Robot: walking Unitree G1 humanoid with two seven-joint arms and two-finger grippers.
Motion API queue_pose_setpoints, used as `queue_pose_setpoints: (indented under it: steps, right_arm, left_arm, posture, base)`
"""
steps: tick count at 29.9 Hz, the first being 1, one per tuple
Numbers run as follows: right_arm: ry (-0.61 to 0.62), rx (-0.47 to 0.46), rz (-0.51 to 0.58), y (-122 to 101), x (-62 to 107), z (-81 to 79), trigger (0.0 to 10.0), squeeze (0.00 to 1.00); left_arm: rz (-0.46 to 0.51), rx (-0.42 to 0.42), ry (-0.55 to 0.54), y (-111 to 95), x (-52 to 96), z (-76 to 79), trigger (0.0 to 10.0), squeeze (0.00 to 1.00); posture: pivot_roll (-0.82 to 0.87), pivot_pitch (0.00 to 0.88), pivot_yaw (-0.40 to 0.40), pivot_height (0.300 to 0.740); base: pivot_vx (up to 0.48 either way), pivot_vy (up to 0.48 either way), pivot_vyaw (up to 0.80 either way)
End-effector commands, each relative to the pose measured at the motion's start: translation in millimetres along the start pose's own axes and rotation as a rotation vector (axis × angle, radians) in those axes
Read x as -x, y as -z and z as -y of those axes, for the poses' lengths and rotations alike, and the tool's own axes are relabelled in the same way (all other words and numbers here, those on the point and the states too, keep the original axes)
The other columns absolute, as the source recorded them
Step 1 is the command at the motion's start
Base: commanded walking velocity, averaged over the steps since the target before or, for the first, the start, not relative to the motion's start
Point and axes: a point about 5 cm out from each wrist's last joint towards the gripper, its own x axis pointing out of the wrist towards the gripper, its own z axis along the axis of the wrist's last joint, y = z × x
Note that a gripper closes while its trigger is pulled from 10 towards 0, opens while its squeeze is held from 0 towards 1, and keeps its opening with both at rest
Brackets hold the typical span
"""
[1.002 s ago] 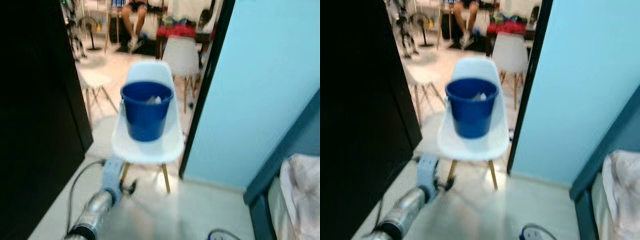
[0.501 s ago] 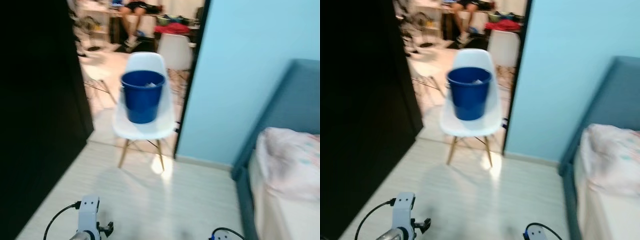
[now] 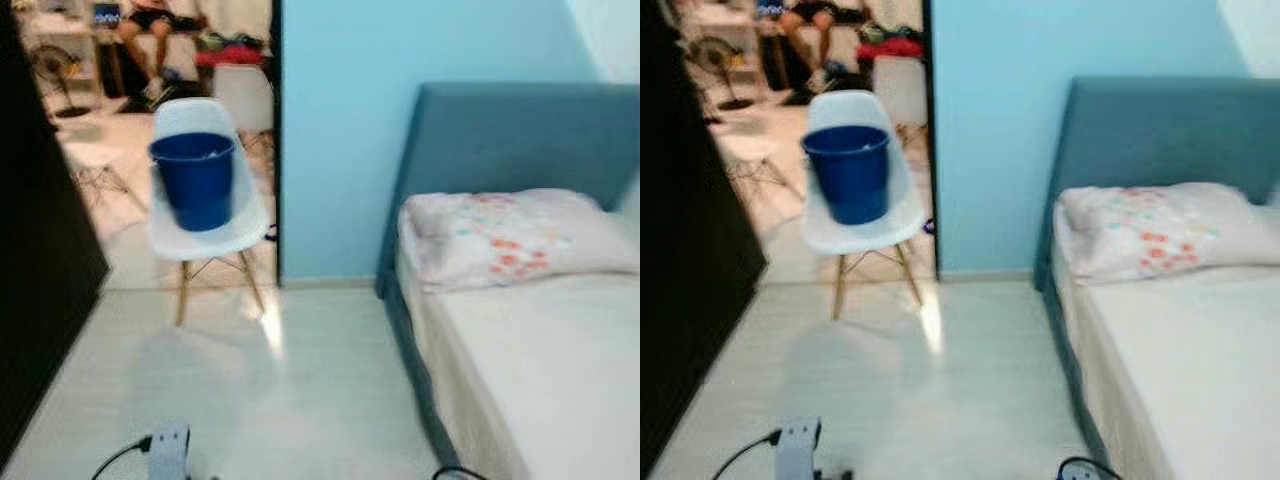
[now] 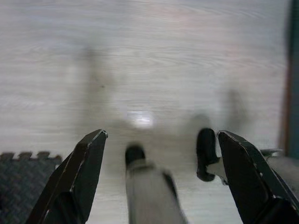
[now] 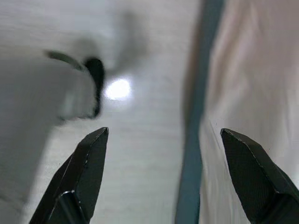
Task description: Clean up the room
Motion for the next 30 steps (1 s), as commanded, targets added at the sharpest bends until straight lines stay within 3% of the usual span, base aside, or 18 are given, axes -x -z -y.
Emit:
queue_pose_setpoints:
  steps: [1, 8, 9, 13, 20, 24, 30]
  right_arm:
    - [-0.018, 0.012, 0.006, -3, -0.8, -8.5, 10.0, 0.0]
    - [-0.015, 0.012, 0.006, -4, -1.0, -9.3, 10.0, 0.0]
    - [-0.013, 0.014, 0.006, -5, -1.1, -9.4, 10.0, 0.0]
    - [-0.008, 0.01, 0.004, -5, -1.1, -8.5, 10.0, 0.0]
    - [0.002, 0.005, -0.004, -4, -0.9, -6.0, 10.0, 0.0]
    - [0.011, 0.004, -0.007, -3, -0.7, -4.1, 10.0, 0.0]
    - [0.042, -0.03, -0.008, 7, 1.5, 9.7, 10.0, 0.0]
  left_arm:
    - [0.013, 0.0, -0.008, -3, 0.4, -4.6, 10.0, 0.0]
    - [0.099, -0.03, 0.022, -30, -3.5, 0.9, 10.0, 0.0]
    - [0.157, -0.041, 0.047, -48, -5.2, 5.6, 10.0, 0.0]
    - [0.229, -0.065, 0.098, -70, -6.6, 16.4, 10.0, 0.0]
    - [0.315, -0.092, 0.18, -92, -6.5, 34.5, 10.0, 0.0]
    - [0.324, -0.126, 0.178, -95, -6.6, 37.6, 10.0, 0.0]
    - [0.219, -0.127, 0.117, -66, -7.6, 24.6, 10.0, 0.0]
  posture:
    - [-0.05, 0.0, -0.06, 0.735]
    - [-0.05, 0.0, -0.06, 0.735]
    - [-0.05, 0.0, -0.06, 0.735]
    - [-0.05, 0.0, -0.061, 0.735]
    - [-0.05, 0.0, -0.061, 0.735]
    - [-0.05, 0.0, -0.06, 0.735]
    - [-0.06, 0.0, -0.053, 0.735]
  base:
    - [-0.409, 0.0, -0.74]
    - [-0.406, 0.0, -0.74]
    - [-0.394, 0.0, -0.74]
    - [-0.382, 0.0, -0.74]
    - [-0.234, 0.0, -0.75]
    - [0.0, 0.0, -0.75]
    - [0.0, 0.0, -0.75]
